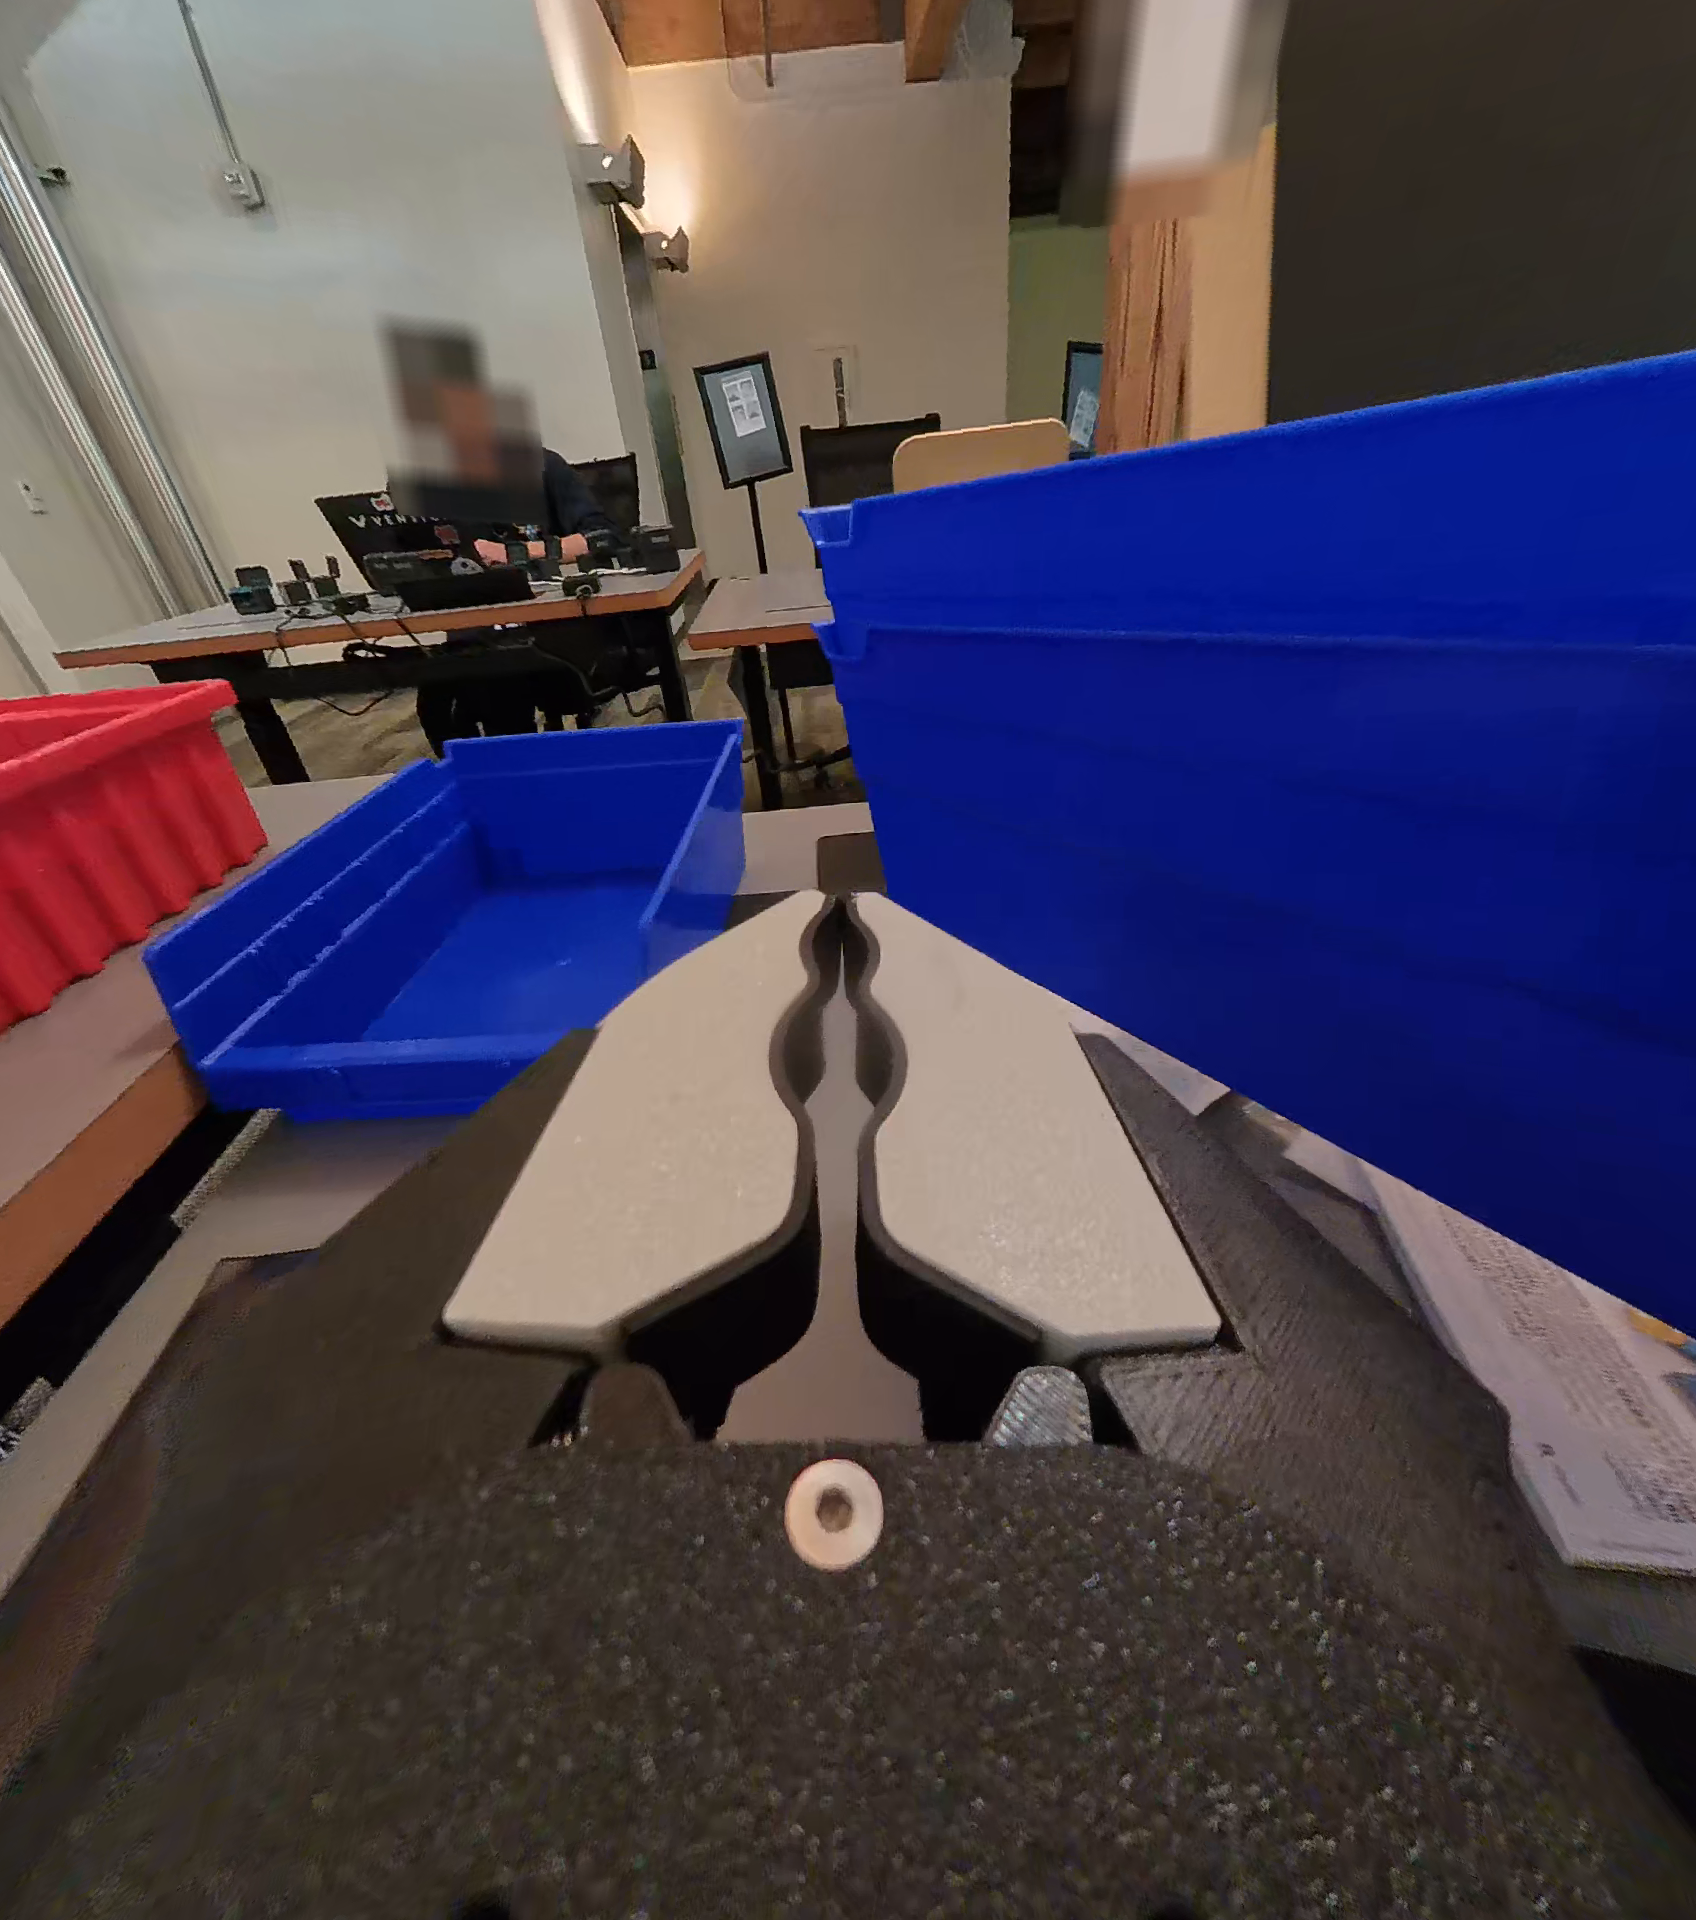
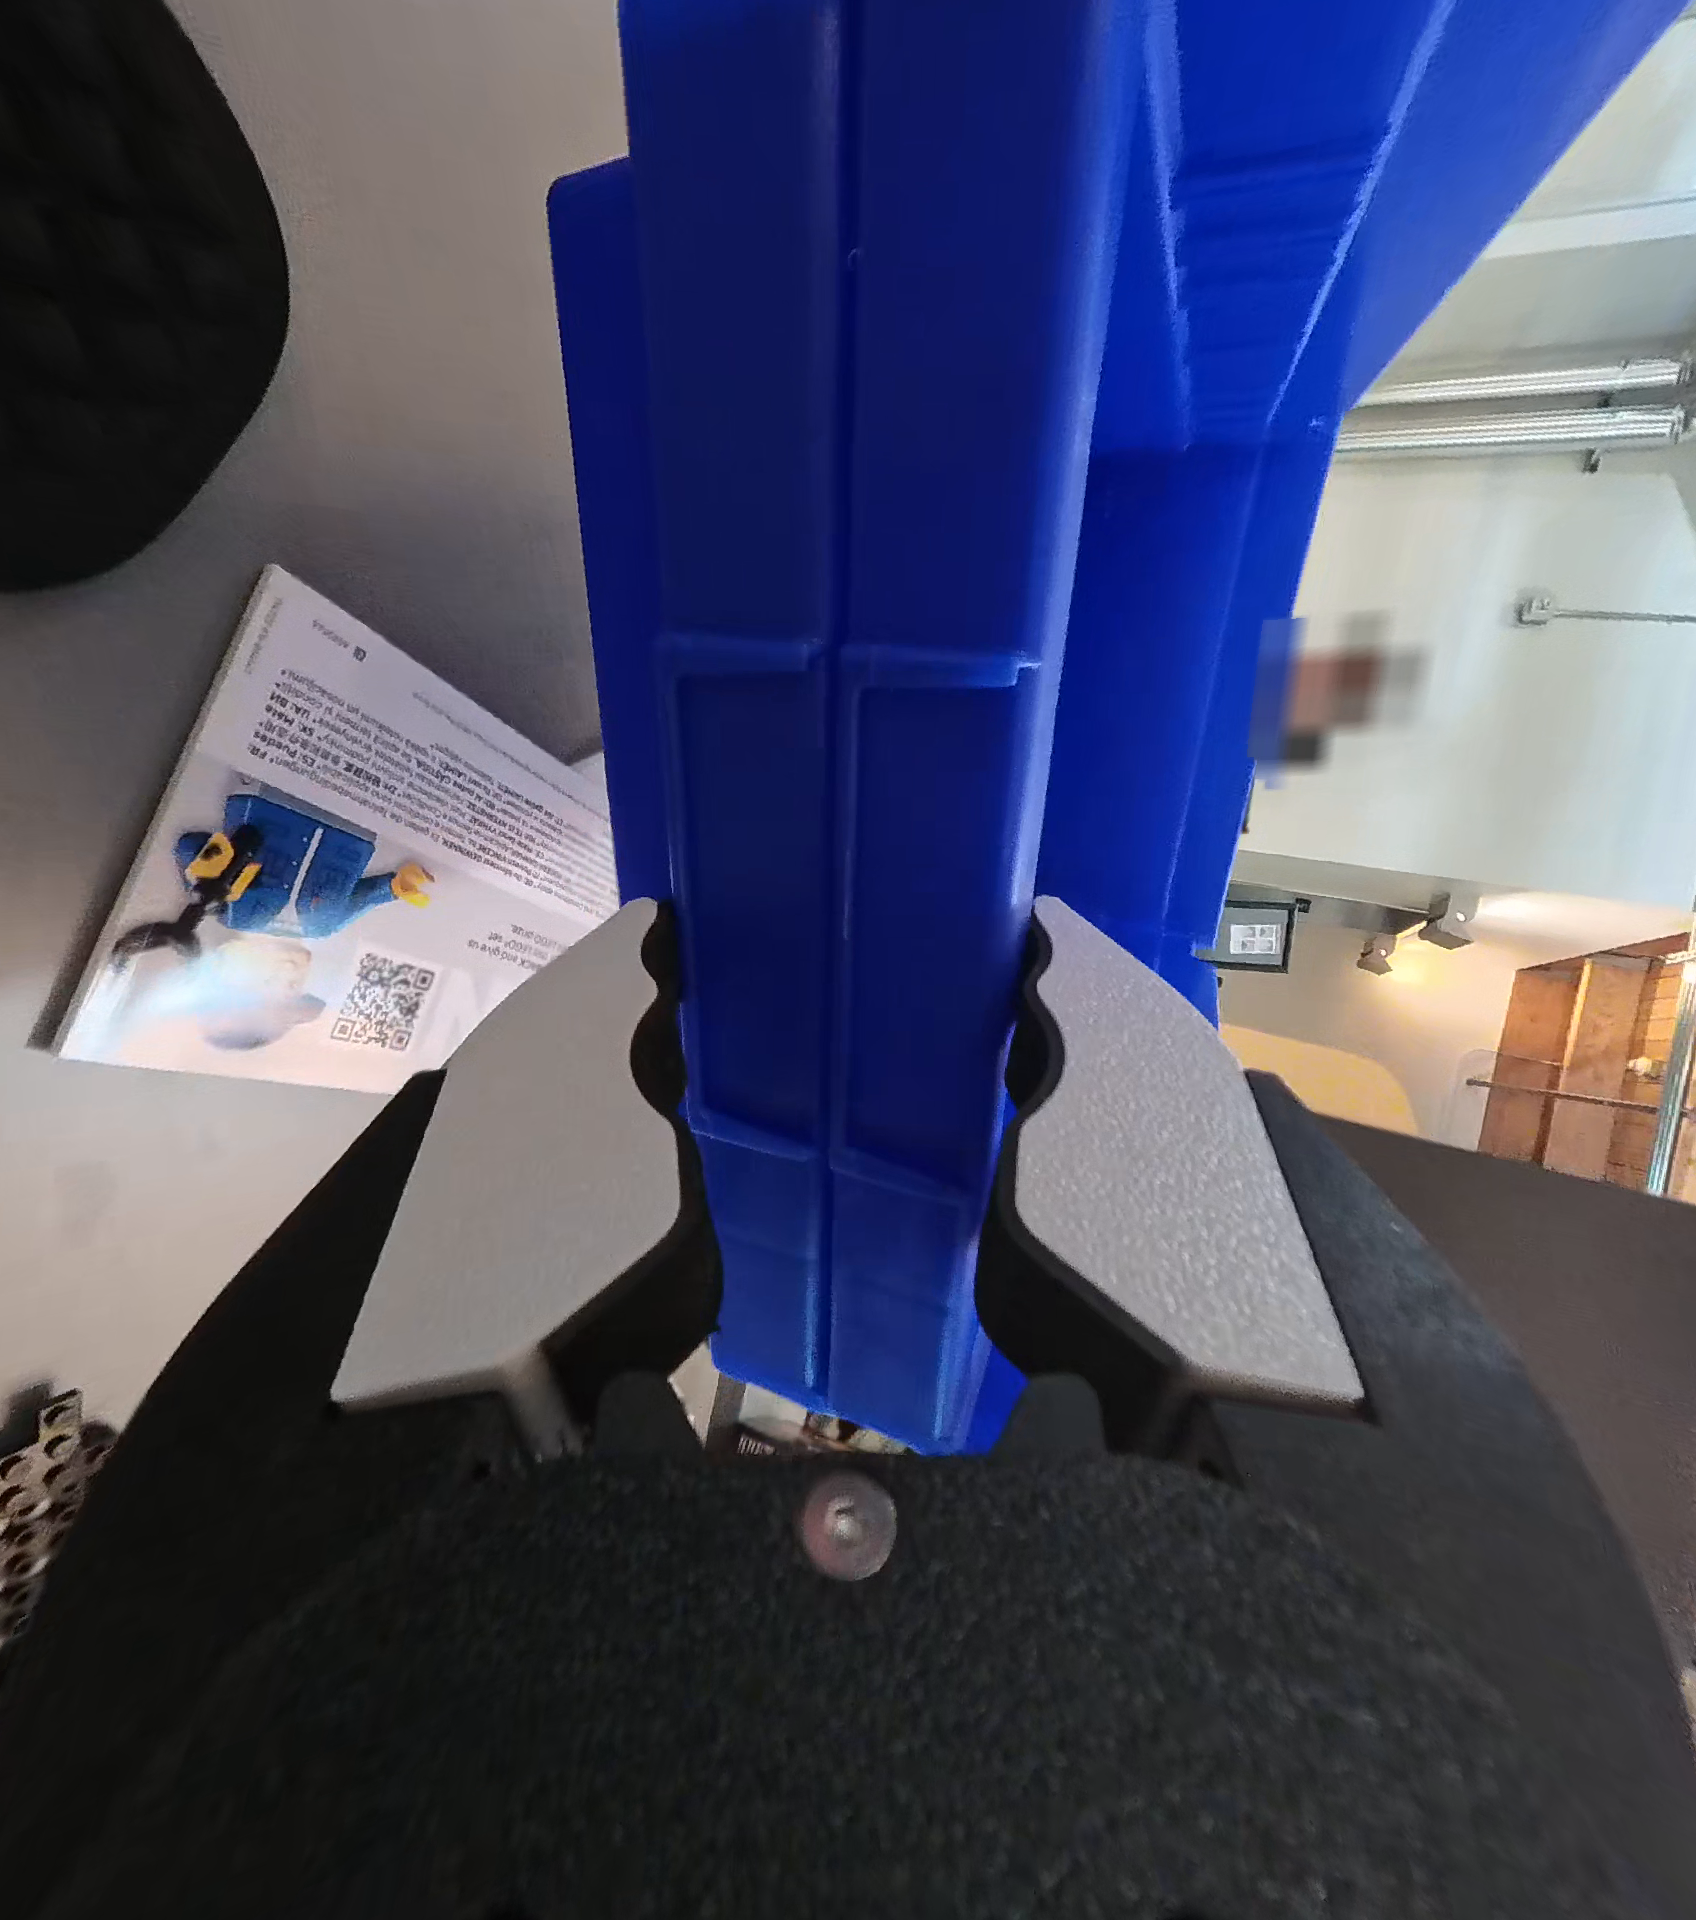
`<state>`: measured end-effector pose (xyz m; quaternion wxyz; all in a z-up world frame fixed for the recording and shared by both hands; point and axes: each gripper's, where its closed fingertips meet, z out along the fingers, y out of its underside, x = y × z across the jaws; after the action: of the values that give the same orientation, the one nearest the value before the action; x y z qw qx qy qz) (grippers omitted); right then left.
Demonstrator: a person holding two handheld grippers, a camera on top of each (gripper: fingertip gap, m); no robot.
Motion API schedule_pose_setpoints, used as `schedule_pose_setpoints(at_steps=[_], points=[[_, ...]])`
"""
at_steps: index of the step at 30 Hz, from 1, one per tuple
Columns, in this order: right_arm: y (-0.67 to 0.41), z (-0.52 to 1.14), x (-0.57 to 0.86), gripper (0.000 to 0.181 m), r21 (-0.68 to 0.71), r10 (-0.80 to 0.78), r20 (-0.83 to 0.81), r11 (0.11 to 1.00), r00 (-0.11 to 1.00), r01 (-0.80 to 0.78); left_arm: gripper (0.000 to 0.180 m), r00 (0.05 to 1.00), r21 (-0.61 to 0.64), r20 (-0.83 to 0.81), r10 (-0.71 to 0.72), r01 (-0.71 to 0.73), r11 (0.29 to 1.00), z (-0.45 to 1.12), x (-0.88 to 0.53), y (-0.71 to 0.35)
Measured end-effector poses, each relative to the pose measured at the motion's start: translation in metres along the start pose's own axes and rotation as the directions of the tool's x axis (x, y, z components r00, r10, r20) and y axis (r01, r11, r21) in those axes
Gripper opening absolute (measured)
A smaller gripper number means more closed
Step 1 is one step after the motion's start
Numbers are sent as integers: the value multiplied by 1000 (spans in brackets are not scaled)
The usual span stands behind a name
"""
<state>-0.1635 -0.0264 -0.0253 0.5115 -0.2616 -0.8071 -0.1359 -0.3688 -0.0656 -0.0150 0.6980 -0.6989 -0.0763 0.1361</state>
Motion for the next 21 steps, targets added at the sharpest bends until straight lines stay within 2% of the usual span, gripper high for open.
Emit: schedule_pose_setpoints(at_steps=[11,21], points=[[22,9,4,61,22,20,-2,1000,1000,-20,0,1000,-22,-10,-14,14,1000,27,11,9],[22,78,10,61,6,65,36,998,997,-65,0,996,-51,-43,77,-79,996,88,11,24]])
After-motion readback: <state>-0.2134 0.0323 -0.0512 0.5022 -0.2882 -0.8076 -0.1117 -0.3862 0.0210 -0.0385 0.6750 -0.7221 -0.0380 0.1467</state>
